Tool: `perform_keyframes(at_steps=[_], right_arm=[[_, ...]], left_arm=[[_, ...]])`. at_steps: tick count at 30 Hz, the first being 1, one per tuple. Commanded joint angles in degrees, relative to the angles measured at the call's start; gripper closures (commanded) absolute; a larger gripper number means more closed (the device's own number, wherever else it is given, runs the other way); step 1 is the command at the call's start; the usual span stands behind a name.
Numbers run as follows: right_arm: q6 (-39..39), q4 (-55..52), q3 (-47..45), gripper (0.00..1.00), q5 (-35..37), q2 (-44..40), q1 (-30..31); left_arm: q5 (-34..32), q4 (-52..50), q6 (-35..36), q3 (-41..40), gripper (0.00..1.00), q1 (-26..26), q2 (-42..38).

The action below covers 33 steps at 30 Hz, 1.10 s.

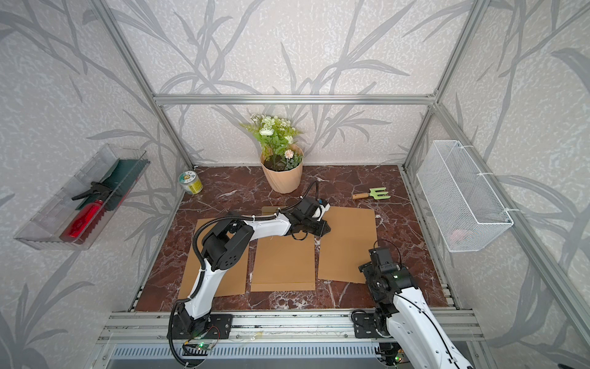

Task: Open the file bag
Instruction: Pick up the file bag from the center of the board.

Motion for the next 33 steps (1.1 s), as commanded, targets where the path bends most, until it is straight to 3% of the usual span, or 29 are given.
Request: perform_keyframes(at_steps=[1, 14, 33], right_arm=[[1.50, 5.01, -4.14, 0.22, -0.17, 3.28, -0.21], [1.85, 11.30, -4.39, 0.37, 0.66, 6.49, -0.22], [-1.61, 21.99, -5.59, 0.44, 3.79, 2.09, -0.22]], left_arm=[[-1.15, -3.67, -0.70, -0.48, 0.81, 0.28, 0.77], [-0.29, -3.36, -1.39, -0.77, 0.83, 0.33, 0.73], [0.94, -4.74, -0.71, -0.25, 0.87, 0.32, 1.69]])
